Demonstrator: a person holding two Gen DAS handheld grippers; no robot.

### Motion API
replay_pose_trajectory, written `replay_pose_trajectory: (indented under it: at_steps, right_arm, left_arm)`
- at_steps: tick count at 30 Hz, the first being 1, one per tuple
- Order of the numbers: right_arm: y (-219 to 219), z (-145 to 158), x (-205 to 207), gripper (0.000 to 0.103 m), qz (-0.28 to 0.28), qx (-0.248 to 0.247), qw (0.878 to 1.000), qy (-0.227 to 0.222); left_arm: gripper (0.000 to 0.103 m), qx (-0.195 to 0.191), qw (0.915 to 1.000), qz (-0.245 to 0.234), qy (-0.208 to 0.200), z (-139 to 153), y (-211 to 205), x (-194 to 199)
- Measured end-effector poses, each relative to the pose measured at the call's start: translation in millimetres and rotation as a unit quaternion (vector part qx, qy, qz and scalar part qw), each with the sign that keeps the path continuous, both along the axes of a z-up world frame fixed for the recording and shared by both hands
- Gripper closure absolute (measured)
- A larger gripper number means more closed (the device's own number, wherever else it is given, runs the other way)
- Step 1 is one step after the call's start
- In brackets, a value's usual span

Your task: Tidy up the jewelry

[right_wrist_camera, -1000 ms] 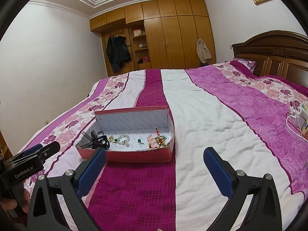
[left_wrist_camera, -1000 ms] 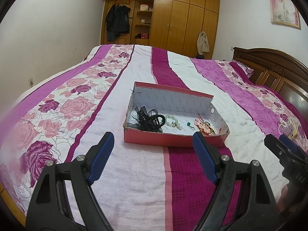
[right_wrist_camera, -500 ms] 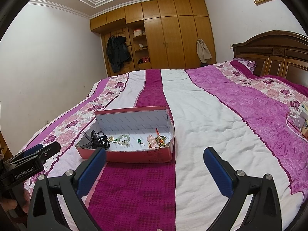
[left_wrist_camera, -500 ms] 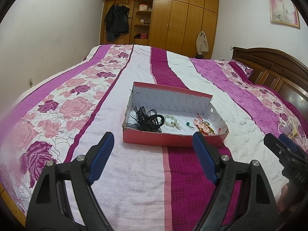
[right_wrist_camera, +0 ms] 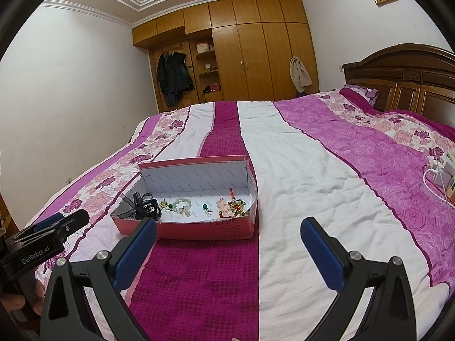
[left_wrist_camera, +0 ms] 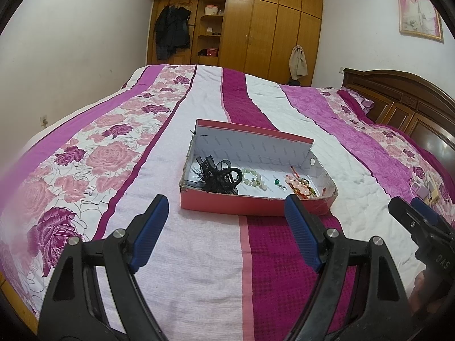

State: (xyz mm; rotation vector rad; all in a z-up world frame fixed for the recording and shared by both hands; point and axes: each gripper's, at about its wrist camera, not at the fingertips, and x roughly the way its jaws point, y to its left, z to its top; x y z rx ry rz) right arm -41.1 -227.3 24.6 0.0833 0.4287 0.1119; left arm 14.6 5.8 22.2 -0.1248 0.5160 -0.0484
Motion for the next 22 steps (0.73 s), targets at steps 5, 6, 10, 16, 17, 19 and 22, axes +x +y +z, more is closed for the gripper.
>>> replay_pose_trajectory:
  at_steps: [5,6,10,16,17,19,22]
  right_arm:
    - [0.2,0.0,-0.2,0.0,0.0,-0.001,1.0,-0.001]
    - [-0.3,-0.1,0.1,0.0,0.0,0.0,1.0,0.0]
    - [-0.4,0.0,0.1,0.0,0.0,0.0,1.0,0.0]
    - [-0.4,0.1,0.2,0.0,0.0,0.0,1.0,0.0]
    - [-0.4,0.1,0.2,0.0,0.0,0.0,1.0,0.0]
    - [-0.5,0.1,0.2,0.0,0.001,0.0,1.0,0.0]
    - [-0.4,0.0,0.2,0.0,0.0,0.0,1.0,0.0]
  left_arm:
    - [0.027,-0.001,1.0,0.0,0.0,0.1,-0.6,-0.1]
    - [0.027,0.0,1.0,0.0,0.0,0.1,-0.3,-0.1]
    - [0.027,-0.001,1.0,-0.001,0.0,-0.5,-1.3,0.6]
    - [0.027,-0.001,1.0,0.0,0.0,-0.4,-1.2,0.6]
    - [0.027,-0.001,1.0,0.0,0.001,-0.4,-1.5,0.7]
    - [0.027,0.0,1.0,0.0,0.001,-0.7,-1.6,0.9]
    - [0.027,0.0,1.0,0.0,0.003,-1.8,-2.6,0.7]
